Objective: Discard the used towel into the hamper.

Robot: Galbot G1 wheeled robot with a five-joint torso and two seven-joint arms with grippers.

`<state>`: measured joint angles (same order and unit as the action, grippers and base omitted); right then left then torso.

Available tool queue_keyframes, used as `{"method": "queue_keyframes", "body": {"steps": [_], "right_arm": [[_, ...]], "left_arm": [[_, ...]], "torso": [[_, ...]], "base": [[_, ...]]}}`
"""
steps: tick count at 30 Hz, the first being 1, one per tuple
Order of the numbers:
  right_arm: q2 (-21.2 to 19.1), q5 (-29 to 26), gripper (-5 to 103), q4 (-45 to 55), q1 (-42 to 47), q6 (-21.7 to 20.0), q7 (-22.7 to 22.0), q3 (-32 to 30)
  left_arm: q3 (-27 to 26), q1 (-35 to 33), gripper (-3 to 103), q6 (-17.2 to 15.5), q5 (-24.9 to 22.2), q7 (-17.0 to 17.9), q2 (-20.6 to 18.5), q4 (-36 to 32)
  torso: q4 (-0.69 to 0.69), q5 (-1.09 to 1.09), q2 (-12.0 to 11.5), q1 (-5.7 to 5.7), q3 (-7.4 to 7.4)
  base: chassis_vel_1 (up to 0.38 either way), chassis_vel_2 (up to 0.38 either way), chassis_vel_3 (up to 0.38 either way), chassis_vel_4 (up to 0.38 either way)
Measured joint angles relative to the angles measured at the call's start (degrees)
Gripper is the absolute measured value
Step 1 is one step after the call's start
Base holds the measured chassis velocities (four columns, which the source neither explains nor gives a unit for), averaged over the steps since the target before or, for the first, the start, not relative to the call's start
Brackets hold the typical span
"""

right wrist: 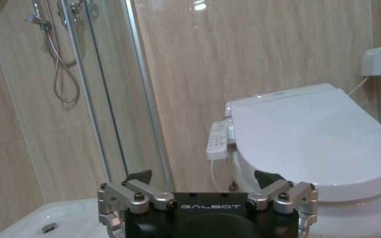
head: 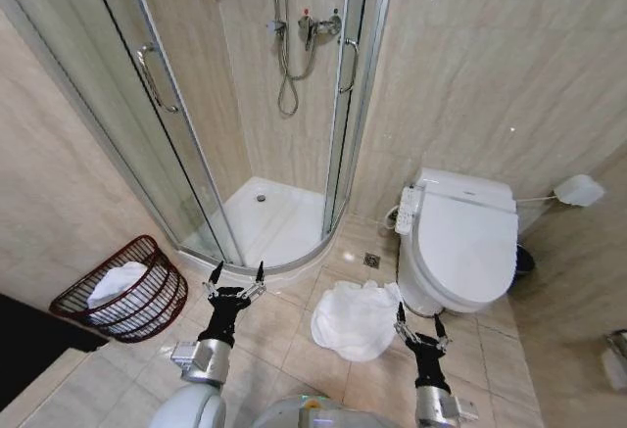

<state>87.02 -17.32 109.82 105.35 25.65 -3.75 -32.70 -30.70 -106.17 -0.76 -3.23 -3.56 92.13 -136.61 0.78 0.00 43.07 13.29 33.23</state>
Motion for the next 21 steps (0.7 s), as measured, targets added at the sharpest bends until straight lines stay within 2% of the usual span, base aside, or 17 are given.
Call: {"method": "queue_keyframes", "body": {"steps": [7, 12, 16, 19, 21], "right_arm": [[0.41, 0.14, 100, -0.23, 0.36, 0.13, -0.10, -0.35], [0.07, -0.32, 100, -0.83, 0.14, -1.81, -0.66, -0.55], [-1.19, -0.89, 100, -3.17, -1.63, -5.04, -0.87, -1.78], [-2.93, -4.51, 100, -5.20, -4.21, -9.23, -1.18, -2.85], [-3.99, -6.05, 100, -5.88, -5.20, -10.56, -1.05, -3.17]], "left_arm": [[0.00, 0.00, 100, 0.00, 0.00, 0.00, 0.00, 0.00], [0.00, 0.00, 100, 0.00, 0.00, 0.00, 0.00, 0.00], [0.00, 0.00, 100, 0.00, 0.00, 0.00, 0.00, 0.00], [0.00, 0.00, 100, 0.00, 0.00, 0.00, 0.00, 0.00], [0.00, 0.00, 100, 0.00, 0.00, 0.00, 0.00, 0.00]], "torso": [[0.00, 0.00, -1.72, -0.73, -1.01], [0.00, 0.00, -2.96, -1.24, -1.73], [-0.01, 0.00, -3.89, -1.64, -2.27], [0.00, 0.01, -4.82, -2.02, -2.81], [0.00, 0.00, -5.38, -2.24, -3.15]], "base": [[0.000, 0.000, 0.000, 0.000], [0.000, 0.000, 0.000, 0.000], [0.000, 0.000, 0.000, 0.000], [0.000, 0.000, 0.000, 0.000], [0.000, 0.000, 0.000, 0.000]]}}
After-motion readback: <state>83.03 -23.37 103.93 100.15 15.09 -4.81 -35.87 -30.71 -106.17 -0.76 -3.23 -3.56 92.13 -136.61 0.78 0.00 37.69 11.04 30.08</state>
